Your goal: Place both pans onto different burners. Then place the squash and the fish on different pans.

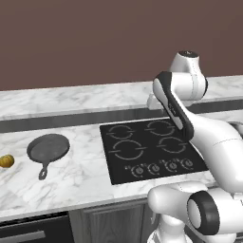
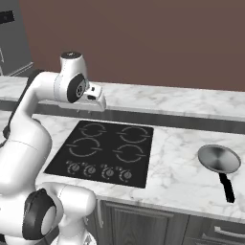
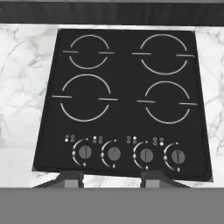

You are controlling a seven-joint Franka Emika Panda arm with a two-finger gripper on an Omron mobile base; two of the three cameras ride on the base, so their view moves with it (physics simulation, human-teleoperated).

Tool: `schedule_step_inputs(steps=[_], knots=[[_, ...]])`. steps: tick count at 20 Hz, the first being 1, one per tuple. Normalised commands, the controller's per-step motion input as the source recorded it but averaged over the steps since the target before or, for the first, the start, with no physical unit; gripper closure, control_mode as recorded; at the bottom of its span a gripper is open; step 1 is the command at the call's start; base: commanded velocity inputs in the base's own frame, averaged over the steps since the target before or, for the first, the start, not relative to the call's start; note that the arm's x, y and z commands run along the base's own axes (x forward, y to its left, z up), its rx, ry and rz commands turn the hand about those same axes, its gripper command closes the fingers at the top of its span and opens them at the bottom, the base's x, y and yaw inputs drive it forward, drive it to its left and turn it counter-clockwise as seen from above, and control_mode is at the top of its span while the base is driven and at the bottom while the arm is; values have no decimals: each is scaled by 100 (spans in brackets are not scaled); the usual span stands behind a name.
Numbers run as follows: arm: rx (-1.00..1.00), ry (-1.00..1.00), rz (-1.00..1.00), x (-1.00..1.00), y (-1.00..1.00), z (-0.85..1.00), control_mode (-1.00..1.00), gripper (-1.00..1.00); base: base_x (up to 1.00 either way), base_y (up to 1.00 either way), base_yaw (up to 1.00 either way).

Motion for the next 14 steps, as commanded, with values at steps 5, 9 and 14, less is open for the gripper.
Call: schedule_step_inputs(steps=[5,9,14], knots=[[0,0,0,0,13,0,-100,-100,0,0,0],[0,0,-5,0,73,0,-100,-100,0,0,0],[0,0,-7,0,82,0,-100,-100,0,0,0]])
